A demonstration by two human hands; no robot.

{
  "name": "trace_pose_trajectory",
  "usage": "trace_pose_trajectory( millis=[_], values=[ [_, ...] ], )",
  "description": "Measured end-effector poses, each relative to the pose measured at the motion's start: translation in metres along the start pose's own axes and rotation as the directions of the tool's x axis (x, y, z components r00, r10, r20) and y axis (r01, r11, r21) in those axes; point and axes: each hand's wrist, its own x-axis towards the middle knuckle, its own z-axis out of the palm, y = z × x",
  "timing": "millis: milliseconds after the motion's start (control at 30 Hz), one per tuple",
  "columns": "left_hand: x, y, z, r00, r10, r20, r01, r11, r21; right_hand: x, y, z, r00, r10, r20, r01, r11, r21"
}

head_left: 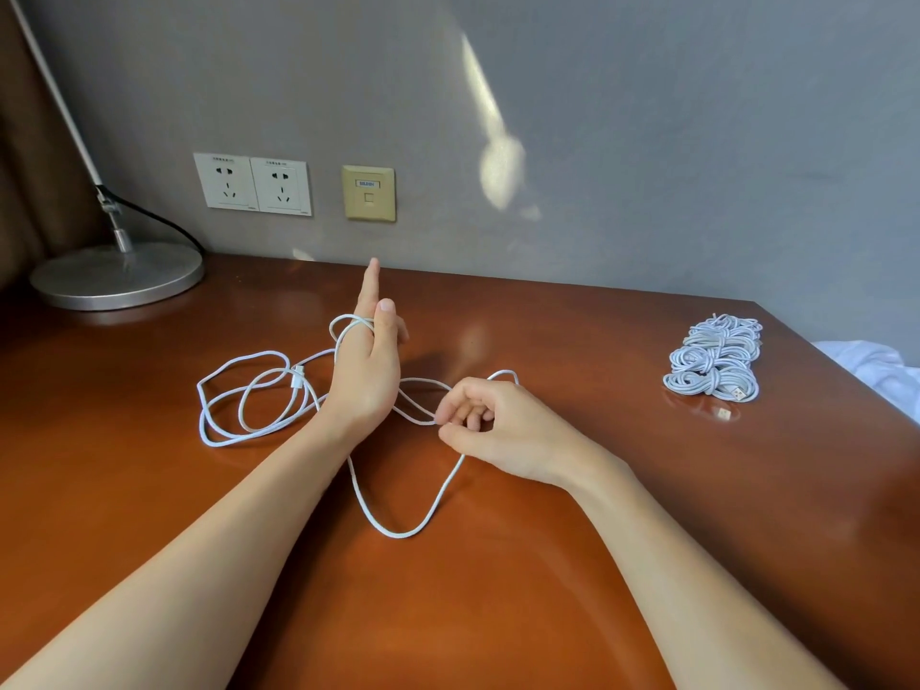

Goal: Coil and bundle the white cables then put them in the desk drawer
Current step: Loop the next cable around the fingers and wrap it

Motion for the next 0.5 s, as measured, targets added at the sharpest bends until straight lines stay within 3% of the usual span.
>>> trace_pose_trajectory(
  millis=[300, 500],
  values=[
    [0.005, 0.006, -0.001, 0.960, -0.147, -0.239, 0.095, 0.972, -0.215, -0.001, -0.004, -0.007, 0.999, -0.045, 0.012, 0.045, 0.999, -0.011],
    [0.017, 0.001, -0.005, 0.870, -0.353, -0.344, 0.181, 0.878, -0.443, -0.002, -0.005, -0.010, 0.999, -0.038, 0.026, 0.040, 0.997, -0.064]
  ],
)
